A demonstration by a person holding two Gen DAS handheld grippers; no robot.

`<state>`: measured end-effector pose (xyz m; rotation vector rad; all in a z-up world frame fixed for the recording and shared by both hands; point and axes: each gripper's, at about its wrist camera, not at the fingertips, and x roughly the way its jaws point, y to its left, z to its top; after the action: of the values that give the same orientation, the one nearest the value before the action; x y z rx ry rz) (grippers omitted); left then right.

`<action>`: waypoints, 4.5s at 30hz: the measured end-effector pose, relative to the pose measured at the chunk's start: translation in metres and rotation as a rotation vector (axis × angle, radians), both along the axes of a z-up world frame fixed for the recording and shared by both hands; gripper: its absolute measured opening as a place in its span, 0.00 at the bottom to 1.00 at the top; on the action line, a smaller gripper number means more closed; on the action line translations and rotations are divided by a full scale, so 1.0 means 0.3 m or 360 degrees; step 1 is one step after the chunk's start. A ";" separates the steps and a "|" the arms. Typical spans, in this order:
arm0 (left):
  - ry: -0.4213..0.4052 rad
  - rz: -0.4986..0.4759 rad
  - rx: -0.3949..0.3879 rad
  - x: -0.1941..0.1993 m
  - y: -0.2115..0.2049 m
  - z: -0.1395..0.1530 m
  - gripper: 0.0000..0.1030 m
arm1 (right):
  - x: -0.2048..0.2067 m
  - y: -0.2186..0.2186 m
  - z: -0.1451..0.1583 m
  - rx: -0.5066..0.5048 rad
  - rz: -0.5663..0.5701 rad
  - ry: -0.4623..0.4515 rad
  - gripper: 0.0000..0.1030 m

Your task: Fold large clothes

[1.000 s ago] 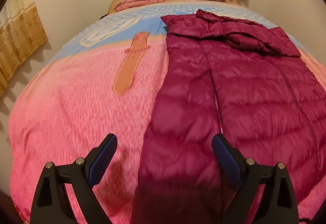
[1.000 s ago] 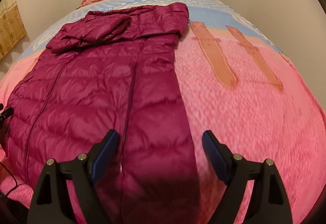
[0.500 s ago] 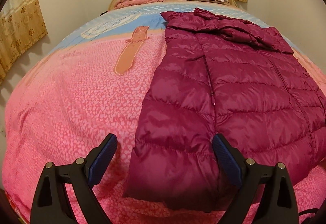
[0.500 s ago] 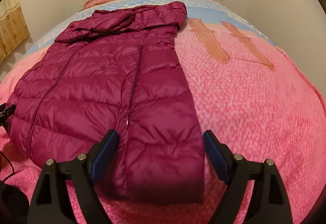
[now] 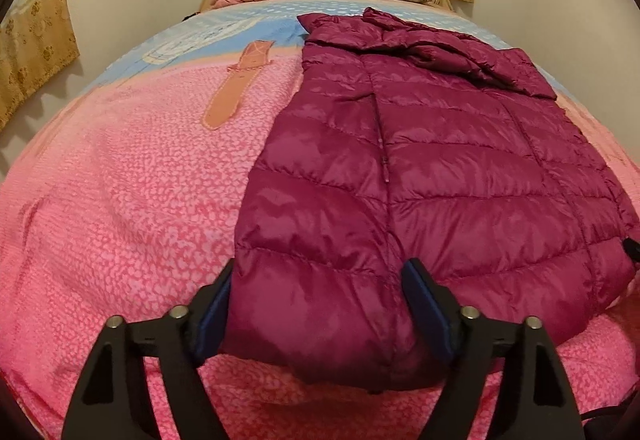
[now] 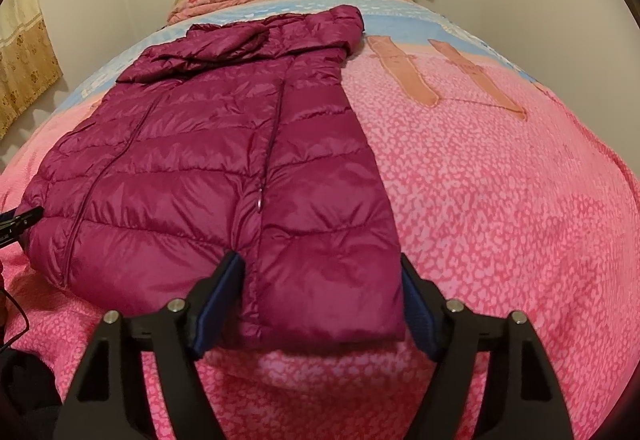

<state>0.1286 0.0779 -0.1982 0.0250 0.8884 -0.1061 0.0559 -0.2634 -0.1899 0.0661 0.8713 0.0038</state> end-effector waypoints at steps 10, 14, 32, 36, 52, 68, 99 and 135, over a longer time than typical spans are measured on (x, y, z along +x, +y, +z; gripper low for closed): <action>-0.0086 -0.0119 0.0032 -0.045 -0.047 0.049 0.10 | -0.030 0.025 0.022 0.0099 0.0131 -0.0062 0.16; -0.0165 -0.0132 0.0028 -0.066 -0.033 0.117 0.07 | -0.052 0.031 0.062 0.0088 0.0145 -0.0145 0.13; -0.0804 -0.0177 -0.0132 -0.307 0.044 0.679 0.05 | -0.303 -0.008 0.660 0.0115 0.0104 -0.0876 0.07; -0.0832 -0.0101 0.0010 -0.094 -0.021 0.630 0.05 | -0.137 0.044 0.680 -0.0092 0.0063 -0.0955 0.06; -0.0514 0.0140 0.0185 0.701 -0.164 0.340 0.24 | 0.684 -0.010 0.443 -0.0115 -0.0150 -0.0604 0.06; -0.0507 0.0630 0.0368 0.948 -0.110 0.246 0.99 | 0.885 -0.096 0.241 -0.0118 -0.0368 -0.0433 0.70; -0.0730 0.0370 0.0554 0.718 -0.461 0.295 0.99 | 0.889 0.201 0.248 -0.0260 -0.0052 -0.0335 0.92; -0.0220 0.0312 0.0536 1.040 -0.450 0.025 0.99 | 1.039 0.072 0.053 -0.0232 -0.0299 -0.0046 0.96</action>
<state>0.4407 -0.0570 -0.1907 0.2559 0.7583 0.2265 0.3676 -0.2419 -0.1739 0.0112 0.8315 -0.2337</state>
